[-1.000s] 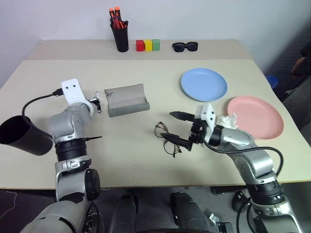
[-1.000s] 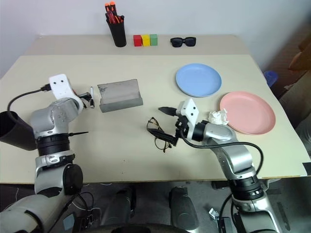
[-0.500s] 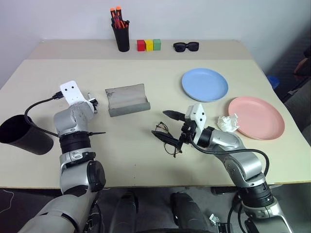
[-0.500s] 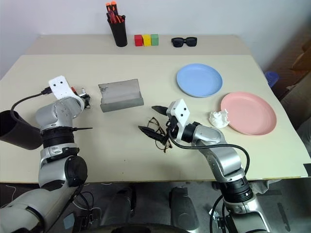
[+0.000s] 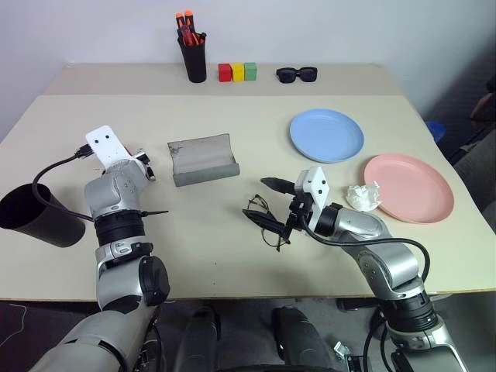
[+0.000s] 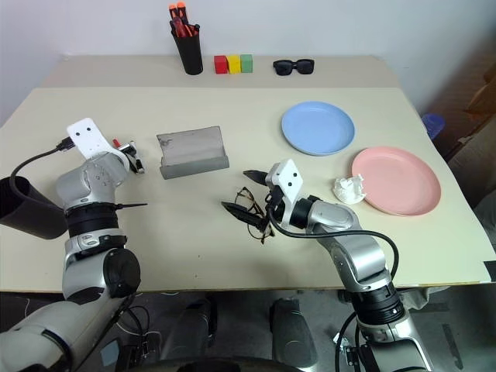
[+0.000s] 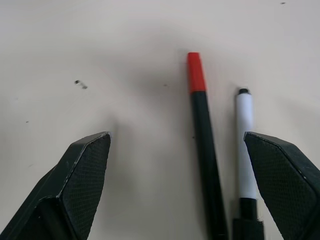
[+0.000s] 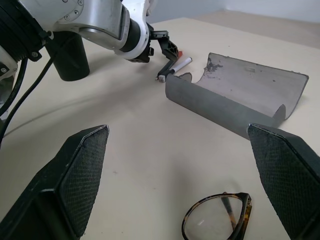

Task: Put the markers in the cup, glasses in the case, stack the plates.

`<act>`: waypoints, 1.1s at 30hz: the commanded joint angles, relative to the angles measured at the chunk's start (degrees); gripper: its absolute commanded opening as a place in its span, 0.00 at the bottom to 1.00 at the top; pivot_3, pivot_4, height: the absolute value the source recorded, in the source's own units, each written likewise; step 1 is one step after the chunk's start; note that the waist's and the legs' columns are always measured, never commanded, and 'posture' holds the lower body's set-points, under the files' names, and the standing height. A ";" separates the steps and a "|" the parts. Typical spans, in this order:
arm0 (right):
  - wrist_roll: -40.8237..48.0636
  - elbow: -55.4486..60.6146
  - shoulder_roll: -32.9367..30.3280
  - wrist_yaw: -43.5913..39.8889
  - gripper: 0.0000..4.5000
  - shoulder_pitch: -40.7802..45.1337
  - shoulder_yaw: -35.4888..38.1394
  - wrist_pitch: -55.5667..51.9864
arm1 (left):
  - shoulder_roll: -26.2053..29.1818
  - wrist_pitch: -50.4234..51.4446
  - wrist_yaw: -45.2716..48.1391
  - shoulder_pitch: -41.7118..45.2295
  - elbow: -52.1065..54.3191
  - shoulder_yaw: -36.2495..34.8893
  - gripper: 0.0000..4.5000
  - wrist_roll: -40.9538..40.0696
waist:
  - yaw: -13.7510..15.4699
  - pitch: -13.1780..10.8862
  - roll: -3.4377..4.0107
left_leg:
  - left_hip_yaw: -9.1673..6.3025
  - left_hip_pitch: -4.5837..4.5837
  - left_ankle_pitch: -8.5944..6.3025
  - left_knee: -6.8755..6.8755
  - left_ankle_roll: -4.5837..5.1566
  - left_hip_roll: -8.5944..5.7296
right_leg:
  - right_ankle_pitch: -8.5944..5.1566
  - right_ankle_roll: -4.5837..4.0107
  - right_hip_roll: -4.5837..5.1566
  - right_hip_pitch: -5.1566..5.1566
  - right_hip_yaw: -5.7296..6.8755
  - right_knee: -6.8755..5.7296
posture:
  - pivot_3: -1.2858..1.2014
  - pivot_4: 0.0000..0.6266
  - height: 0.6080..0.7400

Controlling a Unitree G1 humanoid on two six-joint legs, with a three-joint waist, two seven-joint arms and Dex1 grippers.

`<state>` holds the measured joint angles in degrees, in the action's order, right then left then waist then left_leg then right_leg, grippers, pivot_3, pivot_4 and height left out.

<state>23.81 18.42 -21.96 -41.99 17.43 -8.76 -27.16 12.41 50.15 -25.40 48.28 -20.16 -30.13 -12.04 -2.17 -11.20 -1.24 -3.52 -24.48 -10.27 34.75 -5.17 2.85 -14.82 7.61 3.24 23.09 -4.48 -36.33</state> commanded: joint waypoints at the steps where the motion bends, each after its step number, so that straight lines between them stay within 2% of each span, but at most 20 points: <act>1: 0.59 1.93 -0.22 -0.26 1.00 1.15 0.53 0.26 | -0.04 2.06 -0.38 0.88 1.48 0.22 0.97 -0.38 | -0.02 0.00 0.00 | 0.00 0.00 0.00 0.00 0.00 0.00 | 0.00 0.00 0.00 0.00 0.00 0.00 | 0.52 0.24 1.00; 9: 0.74 1.86 -0.75 -0.54 1.00 1.42 0.92 0.06 | -0.30 4.83 -3.90 0.88 0.09 -1.23 0.97 0.46 | -0.06 0.00 -0.01 | 0.00 0.00 0.00 0.00 0.00 0.00 | 0.00 0.00 0.00 -0.01 0.00 0.00 | 0.52 0.24 1.00; 11: 0.70 1.73 -0.92 -0.68 1.00 1.45 1.00 0.17 | -0.38 4.46 -4.15 0.84 0.21 -1.23 0.86 0.49 | -0.09 0.00 -0.01 | 0.00 0.01 0.00 -0.01 0.00 0.00 | 0.00 0.00 0.00 -0.01 0.00 0.01 | 0.52 0.24 1.00; 15: 0.65 1.47 -1.05 -0.76 1.00 1.60 1.00 0.32 | -0.39 4.43 -4.03 0.80 0.34 -0.91 0.86 0.51 | -0.12 0.00 -0.01 | 0.00 0.01 0.00 -0.03 0.00 0.00 | 0.00 0.00 0.00 0.00 0.00 0.01 | 0.52 0.24 1.00; 18: 0.43 1.14 -0.77 -0.72 1.00 1.95 0.61 0.45 | -0.57 4.83 -4.12 0.57 0.52 -0.81 0.69 0.57 | -0.14 0.00 -0.01 | 0.00 0.01 0.00 -0.02 0.00 0.00 | 0.00 0.00 0.00 0.00 0.00 0.01 | 0.52 0.24 1.00; 24: 0.21 0.21 -0.51 -0.97 1.00 2.71 0.34 0.74 | -0.80 6.01 -4.95 0.25 1.40 -0.52 0.01 1.07 | 0.07 0.00 -0.01 | 0.00 0.01 0.00 -0.02 -0.01 0.00 | 0.00 0.00 0.00 0.00 0.00 0.01 | 0.52 0.24 1.00; 30: -0.03 -0.95 -0.42 -1.50 1.00 3.54 0.13 1.13 | -1.18 4.73 -3.14 -0.01 2.91 0.53 0.01 0.84 | 0.04 0.00 -0.01 | 0.00 0.01 0.00 -0.02 -0.01 0.00 | 0.00 0.00 0.00 0.00 0.00 0.01 | 0.52 0.24 1.00; 33: -0.17 -1.36 -0.37 -1.74 1.00 3.73 0.08 1.37 | -0.43 0.39 -0.16 -0.89 5.88 4.85 0.01 2.71 | 0.06 -0.01 -0.02 | 0.01 0.00 0.00 -0.02 -0.02 0.00 | 0.00 0.00 0.00 0.00 0.00 0.02 | 0.52 0.24 1.00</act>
<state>23.53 16.36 -22.56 -43.30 20.26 -8.85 -27.10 11.26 53.53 -27.04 47.02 -17.81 -28.06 -10.51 -2.11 -11.20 -1.26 -3.52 -24.49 -10.27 34.72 -5.19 2.85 -14.82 7.60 3.24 23.09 -4.47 -36.30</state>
